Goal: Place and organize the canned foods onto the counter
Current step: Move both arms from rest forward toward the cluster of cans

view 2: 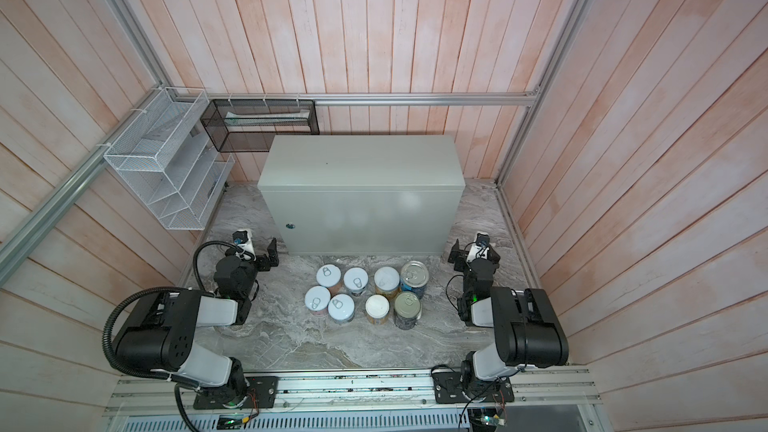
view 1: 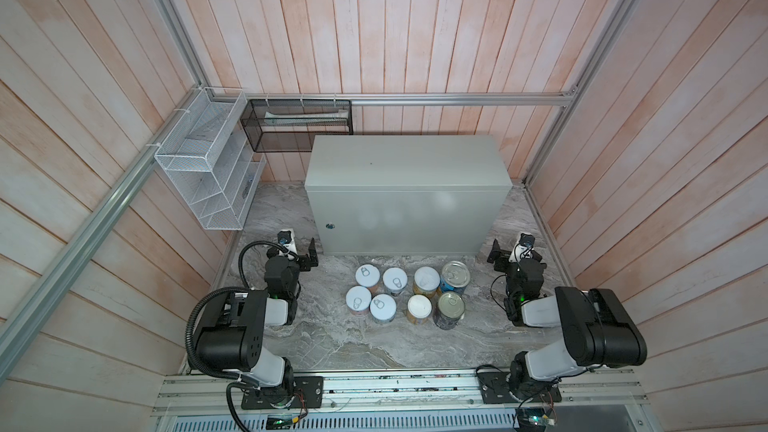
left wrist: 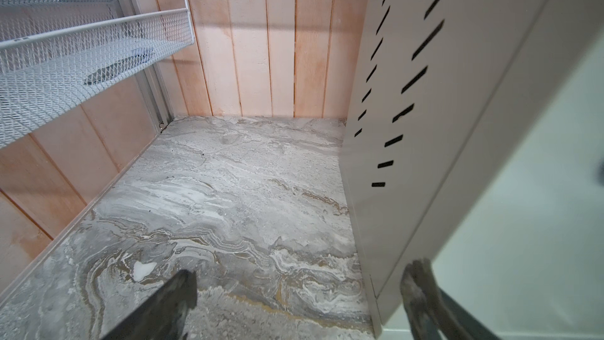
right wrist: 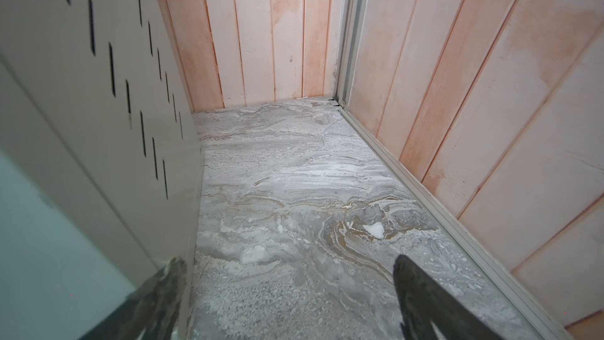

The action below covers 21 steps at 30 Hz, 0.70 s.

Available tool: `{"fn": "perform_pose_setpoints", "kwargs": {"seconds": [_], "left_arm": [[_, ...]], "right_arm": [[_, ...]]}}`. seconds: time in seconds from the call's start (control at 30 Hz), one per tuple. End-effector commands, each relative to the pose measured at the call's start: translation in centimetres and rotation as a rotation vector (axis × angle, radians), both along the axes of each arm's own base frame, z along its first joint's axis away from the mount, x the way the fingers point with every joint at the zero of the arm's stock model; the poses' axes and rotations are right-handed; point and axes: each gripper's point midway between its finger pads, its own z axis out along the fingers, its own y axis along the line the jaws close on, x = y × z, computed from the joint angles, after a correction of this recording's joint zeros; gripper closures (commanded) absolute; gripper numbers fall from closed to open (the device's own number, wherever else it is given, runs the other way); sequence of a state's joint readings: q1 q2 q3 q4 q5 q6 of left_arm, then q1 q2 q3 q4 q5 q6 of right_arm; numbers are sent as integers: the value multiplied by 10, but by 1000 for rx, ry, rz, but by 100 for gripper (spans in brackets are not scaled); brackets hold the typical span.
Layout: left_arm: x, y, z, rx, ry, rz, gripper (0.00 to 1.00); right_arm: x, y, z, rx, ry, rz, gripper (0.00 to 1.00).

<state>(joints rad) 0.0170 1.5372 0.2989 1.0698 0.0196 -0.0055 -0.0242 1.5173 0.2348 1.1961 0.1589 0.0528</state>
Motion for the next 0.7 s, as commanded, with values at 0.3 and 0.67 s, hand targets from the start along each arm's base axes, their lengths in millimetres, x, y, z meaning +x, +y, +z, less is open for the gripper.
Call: {"fn": "perform_pose_setpoints", "kwargs": {"seconds": [0.3, 0.67], "left_arm": [[-1, 1, 3, -12, -19, -11, 0], [3, 10, 20, -4, 55, 142, 0]], "right_arm": [[4, 2, 8, -3, -16, 2, 2], [12, -3, 28, -20, 26, -54, 2]]}}
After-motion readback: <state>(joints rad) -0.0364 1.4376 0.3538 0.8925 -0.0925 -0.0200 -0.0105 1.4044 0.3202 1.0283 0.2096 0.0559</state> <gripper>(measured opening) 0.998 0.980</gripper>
